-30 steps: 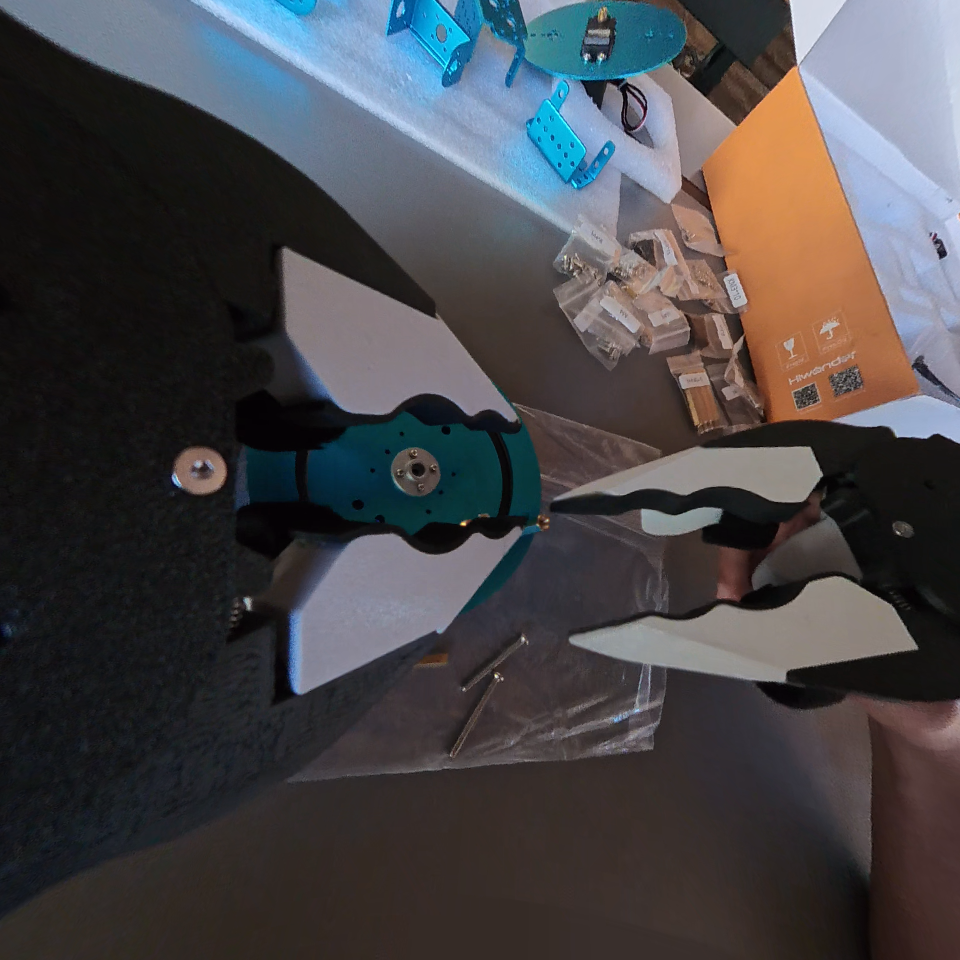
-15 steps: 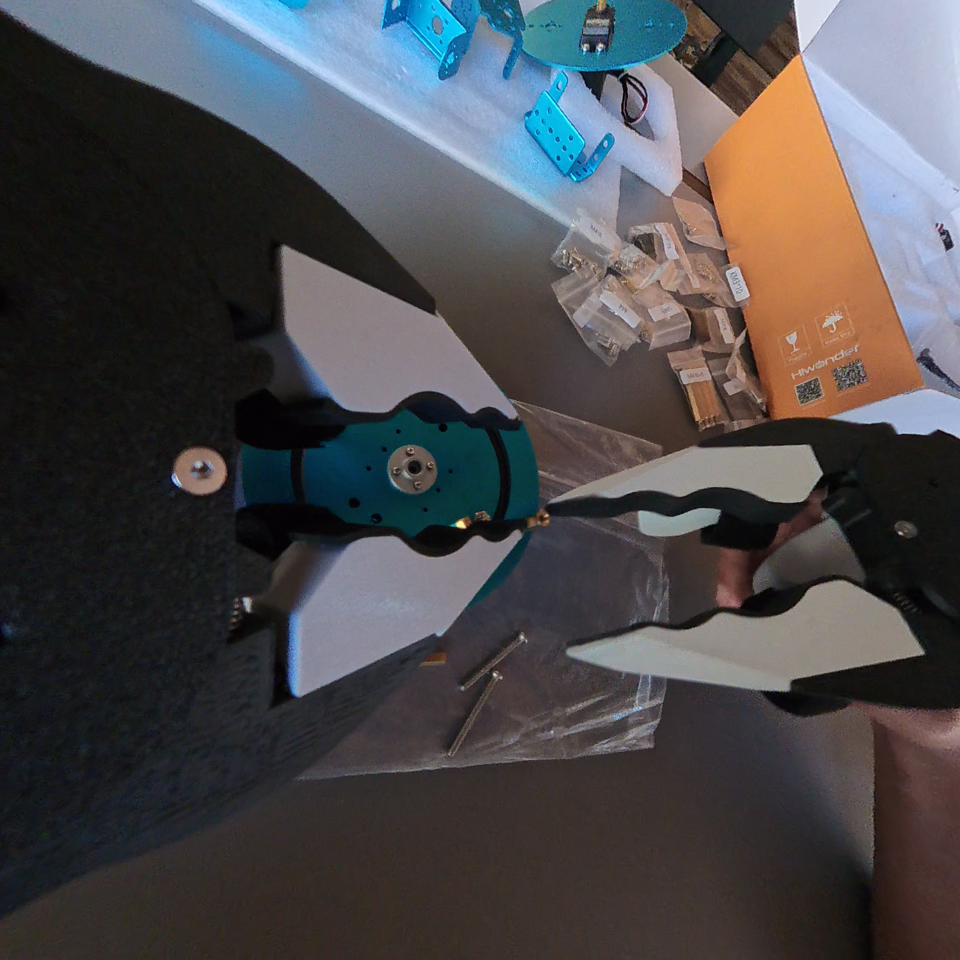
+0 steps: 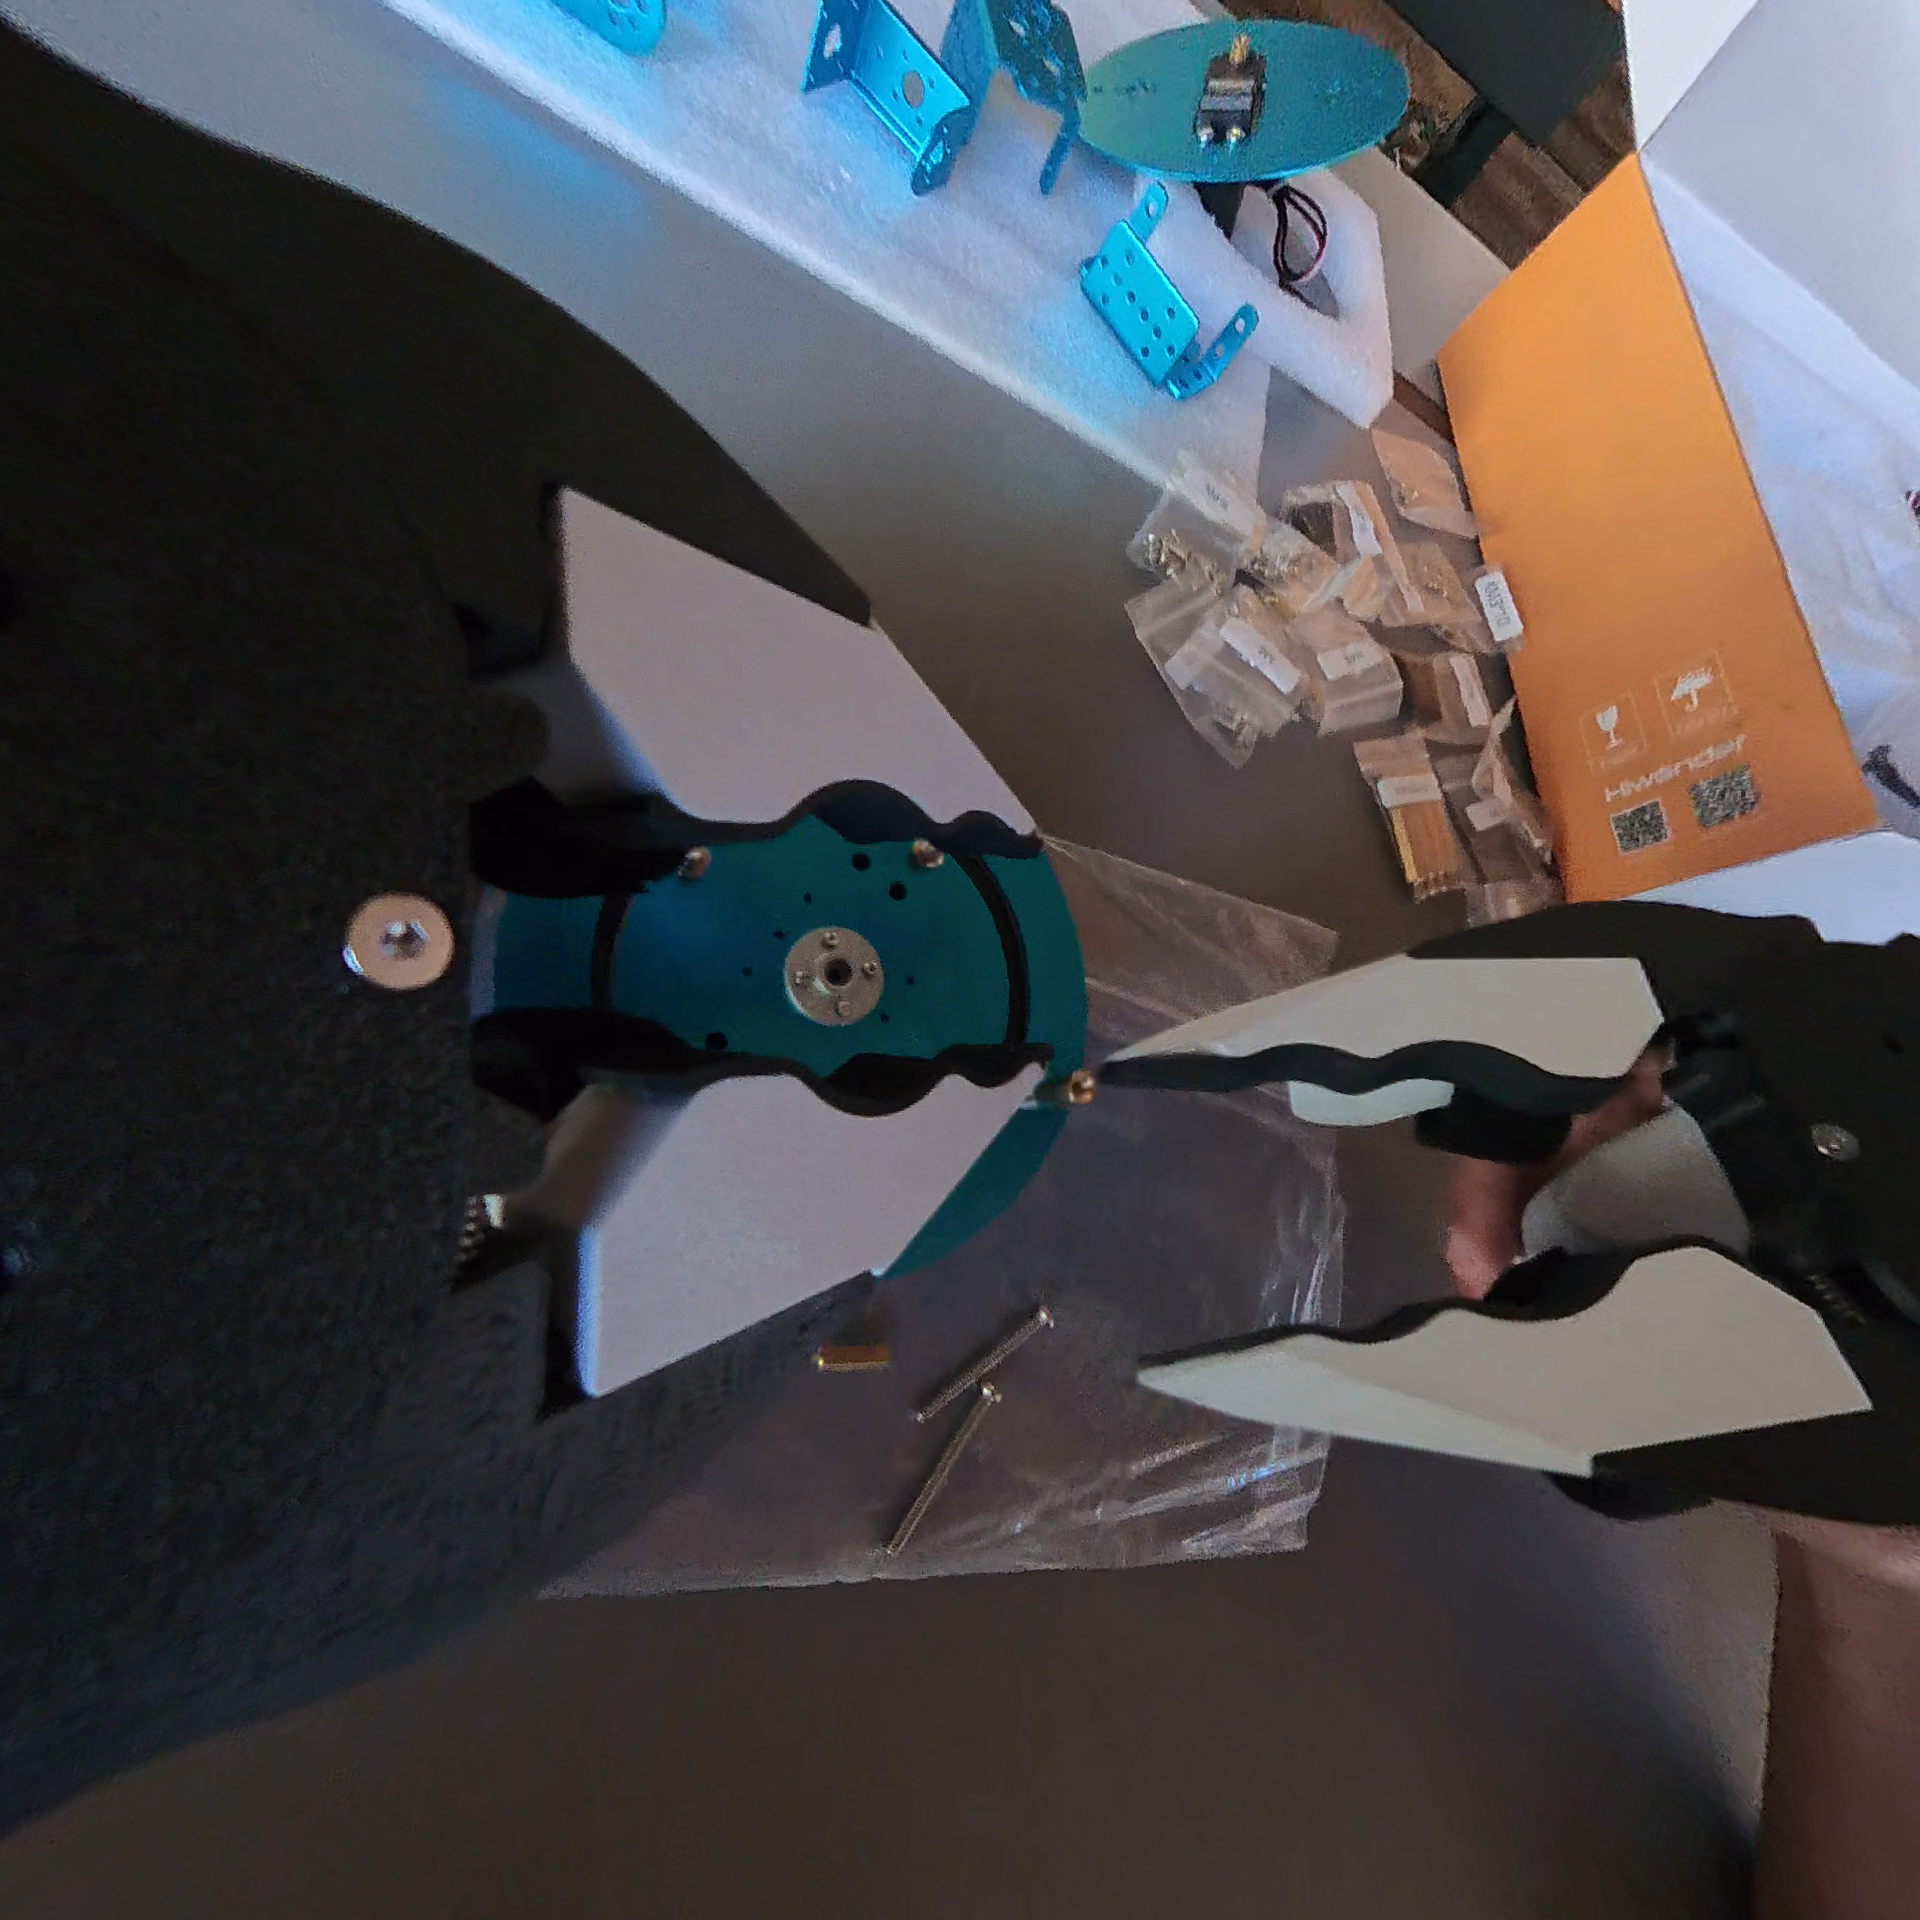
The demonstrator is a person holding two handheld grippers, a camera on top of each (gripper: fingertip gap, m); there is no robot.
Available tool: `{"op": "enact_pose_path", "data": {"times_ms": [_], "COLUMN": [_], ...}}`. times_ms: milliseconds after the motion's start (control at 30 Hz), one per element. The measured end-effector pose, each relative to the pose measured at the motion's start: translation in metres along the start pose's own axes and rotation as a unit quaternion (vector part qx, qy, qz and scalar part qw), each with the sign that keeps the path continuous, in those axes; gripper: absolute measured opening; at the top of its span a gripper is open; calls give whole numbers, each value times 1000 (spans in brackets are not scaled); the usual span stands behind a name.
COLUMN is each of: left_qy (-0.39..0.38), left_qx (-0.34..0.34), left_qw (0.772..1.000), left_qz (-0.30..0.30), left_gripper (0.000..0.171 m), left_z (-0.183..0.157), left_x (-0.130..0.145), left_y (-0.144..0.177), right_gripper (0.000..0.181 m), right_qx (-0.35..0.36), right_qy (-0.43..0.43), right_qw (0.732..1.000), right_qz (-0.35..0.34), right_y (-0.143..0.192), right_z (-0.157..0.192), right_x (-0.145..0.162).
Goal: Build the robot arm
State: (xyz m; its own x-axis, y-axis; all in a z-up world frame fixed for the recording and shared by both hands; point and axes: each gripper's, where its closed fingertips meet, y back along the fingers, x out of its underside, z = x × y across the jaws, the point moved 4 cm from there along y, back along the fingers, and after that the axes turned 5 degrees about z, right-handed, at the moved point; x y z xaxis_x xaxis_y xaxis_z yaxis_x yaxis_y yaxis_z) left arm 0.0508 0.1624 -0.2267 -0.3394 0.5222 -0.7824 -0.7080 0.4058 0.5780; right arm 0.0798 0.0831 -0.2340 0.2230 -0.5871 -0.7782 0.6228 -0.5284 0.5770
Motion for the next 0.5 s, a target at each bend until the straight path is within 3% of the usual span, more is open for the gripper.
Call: {"op": "enact_pose_path", "data": {"times_ms": [200,500], "left_qy": [-6,-10], "left_qx": [38,15], "left_qw": [999,1000], "left_qz": [-7,7], "left_gripper": [38,40], "left_z": [-15,-9], "left_x": [-4,-2], "left_y": [-2,-10], "right_gripper": [63,59], "right_qx": [1,-12], "right_qy": [5,2], "right_qw": [1000,1000], "right_qz": [-9,-3], "right_y": [-11,-7], "right_z": [-3,4], "right_x": [0,-1]}}
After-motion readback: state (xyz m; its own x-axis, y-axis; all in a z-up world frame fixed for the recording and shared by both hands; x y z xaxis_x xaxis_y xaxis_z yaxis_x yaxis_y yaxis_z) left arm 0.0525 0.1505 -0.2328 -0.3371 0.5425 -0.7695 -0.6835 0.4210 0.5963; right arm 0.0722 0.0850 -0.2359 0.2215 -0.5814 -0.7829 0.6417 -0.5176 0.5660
